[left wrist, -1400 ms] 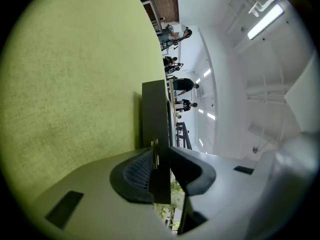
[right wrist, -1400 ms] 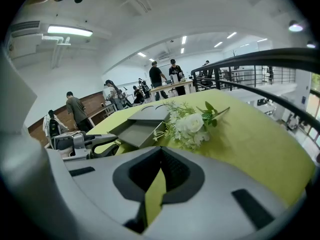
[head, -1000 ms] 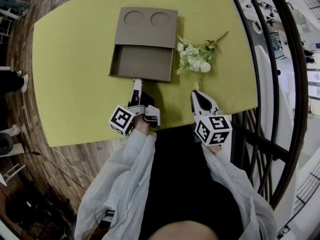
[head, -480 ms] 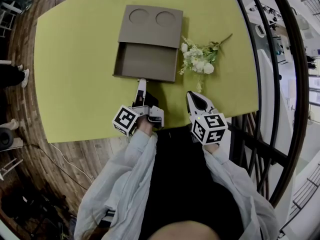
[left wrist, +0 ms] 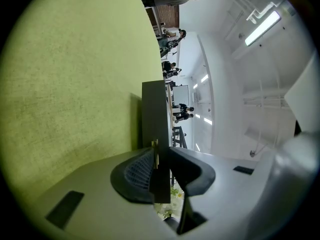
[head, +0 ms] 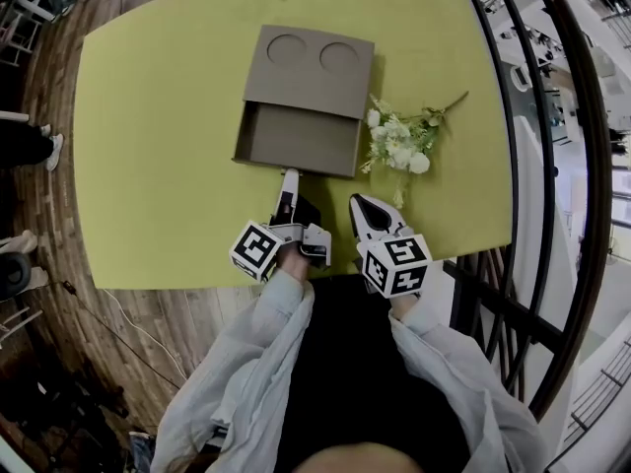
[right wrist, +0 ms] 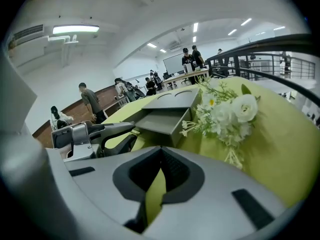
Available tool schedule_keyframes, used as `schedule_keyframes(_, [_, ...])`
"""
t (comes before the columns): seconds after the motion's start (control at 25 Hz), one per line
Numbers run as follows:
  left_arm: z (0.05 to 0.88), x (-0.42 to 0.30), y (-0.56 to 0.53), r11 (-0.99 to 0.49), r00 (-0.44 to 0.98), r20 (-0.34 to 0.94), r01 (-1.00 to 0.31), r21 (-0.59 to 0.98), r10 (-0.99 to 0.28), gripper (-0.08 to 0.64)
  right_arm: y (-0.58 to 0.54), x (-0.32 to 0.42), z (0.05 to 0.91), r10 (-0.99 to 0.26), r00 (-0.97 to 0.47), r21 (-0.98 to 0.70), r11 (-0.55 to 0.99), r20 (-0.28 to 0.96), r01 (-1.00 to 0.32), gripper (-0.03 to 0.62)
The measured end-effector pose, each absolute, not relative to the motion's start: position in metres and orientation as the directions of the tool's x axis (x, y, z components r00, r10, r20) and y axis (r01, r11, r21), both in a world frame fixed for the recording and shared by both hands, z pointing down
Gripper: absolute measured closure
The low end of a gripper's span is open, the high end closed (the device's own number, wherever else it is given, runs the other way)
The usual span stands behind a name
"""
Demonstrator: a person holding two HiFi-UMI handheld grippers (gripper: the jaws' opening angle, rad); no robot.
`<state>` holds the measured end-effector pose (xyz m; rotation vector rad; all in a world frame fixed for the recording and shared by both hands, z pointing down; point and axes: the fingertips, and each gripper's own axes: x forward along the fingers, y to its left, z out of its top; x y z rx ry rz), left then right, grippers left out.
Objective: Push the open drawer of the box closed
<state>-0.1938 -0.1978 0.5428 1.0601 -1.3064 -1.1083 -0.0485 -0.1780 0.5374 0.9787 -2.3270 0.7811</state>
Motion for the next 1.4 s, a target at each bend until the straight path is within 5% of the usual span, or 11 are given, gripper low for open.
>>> schedule_keyframes(1.4, [0.553, -0.202, -0.255, 0.184, 0.101, 0.184, -0.009, 0.983, -0.978, 0.456, -0.177, -0.011, 0.542, -0.569, -0.476, -0.263, 0.418, 0.671, -0.869, 0.585])
